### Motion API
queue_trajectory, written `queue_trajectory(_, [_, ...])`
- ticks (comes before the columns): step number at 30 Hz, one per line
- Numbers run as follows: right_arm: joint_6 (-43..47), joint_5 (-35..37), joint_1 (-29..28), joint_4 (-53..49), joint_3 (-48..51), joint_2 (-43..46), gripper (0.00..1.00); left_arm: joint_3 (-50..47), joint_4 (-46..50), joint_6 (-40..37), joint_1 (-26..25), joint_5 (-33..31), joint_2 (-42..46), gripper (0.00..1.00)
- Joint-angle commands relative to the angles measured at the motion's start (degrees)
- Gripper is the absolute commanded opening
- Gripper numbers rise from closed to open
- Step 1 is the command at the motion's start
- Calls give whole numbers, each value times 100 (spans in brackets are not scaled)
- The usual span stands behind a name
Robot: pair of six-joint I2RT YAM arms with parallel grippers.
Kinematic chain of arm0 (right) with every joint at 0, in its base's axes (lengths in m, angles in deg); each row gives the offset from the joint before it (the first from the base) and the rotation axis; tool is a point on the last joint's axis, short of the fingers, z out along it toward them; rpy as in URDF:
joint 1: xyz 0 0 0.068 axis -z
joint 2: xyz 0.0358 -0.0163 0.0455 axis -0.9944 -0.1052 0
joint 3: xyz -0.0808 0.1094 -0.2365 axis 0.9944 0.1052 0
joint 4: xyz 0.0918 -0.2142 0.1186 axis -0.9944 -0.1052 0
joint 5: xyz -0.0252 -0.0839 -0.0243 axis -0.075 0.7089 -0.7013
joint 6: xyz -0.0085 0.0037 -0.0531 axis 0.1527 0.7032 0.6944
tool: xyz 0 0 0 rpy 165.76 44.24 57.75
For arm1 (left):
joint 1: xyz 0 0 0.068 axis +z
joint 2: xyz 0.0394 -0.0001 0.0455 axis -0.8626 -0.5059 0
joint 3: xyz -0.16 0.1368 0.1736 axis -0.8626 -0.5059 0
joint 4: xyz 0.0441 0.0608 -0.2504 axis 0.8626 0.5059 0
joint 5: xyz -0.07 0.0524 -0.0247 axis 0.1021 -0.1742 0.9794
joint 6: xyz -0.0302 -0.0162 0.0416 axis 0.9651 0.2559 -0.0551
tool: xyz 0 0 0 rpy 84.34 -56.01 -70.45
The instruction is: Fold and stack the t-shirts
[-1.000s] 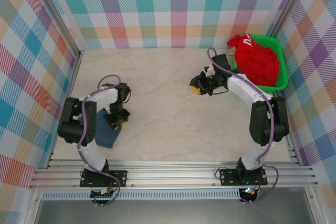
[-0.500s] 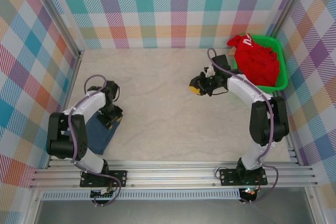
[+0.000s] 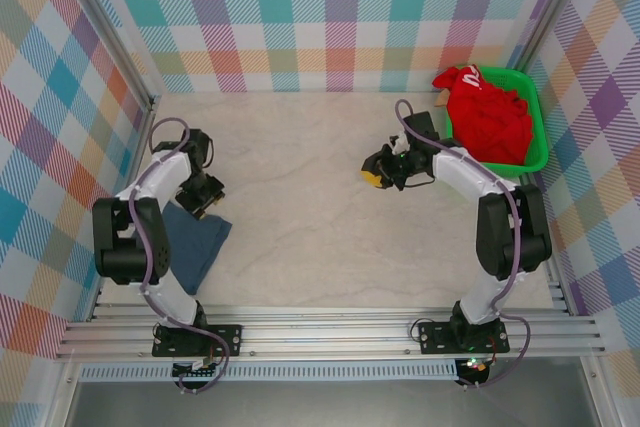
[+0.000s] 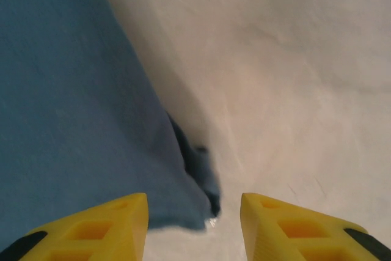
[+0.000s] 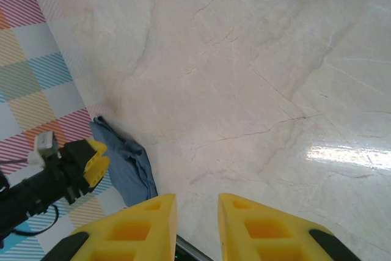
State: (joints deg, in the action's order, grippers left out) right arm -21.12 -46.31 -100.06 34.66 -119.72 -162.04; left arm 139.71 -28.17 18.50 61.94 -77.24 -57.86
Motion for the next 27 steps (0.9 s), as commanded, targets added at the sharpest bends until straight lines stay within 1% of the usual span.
queue_trajectory(1, [-45, -54, 23, 82, 96, 235, 24, 119, -393, -303, 410, -22, -279, 43])
queue_trajectory(4, [-29, -54, 28, 31, 111, 265, 24, 264, -468, -306, 629, -79, -666, 43])
queue_trajectory(6, [-3, -41, 28, -18, 86, 281, 24, 217, -458, -137, 851, -159, -820, 43])
queue_trajectory(10, [24, -29, 28, -80, 26, 261, 24, -280, -795, 425, 1392, -81, -775, 38])
queue_trajectory(11, [29, -40, 28, -93, 8, 252, 24, -366, -858, 484, 1615, -59, -768, 37])
queue_trajectory(13, [40, -49, 28, -114, -33, 230, 24, -430, -925, 529, 1763, -37, -780, 35])
queue_trajectory(18, [77, -76, 28, -177, -140, 132, 24, -370, -948, 383, 1818, -51, -805, 34])
queue_trajectory(23, [77, -72, 28, -186, -222, 60, 24, -300, -1095, 51, 1757, 202, -802, 35])
queue_trajectory(25, [102, -13, 28, -222, -232, 57, 24, -197, -1006, -68, 1663, 163, -719, 39])
queue_trajectory(27, [178, 243, 33, -359, -266, 161, 25, -112, -910, -149, 1548, 103, -506, 47])
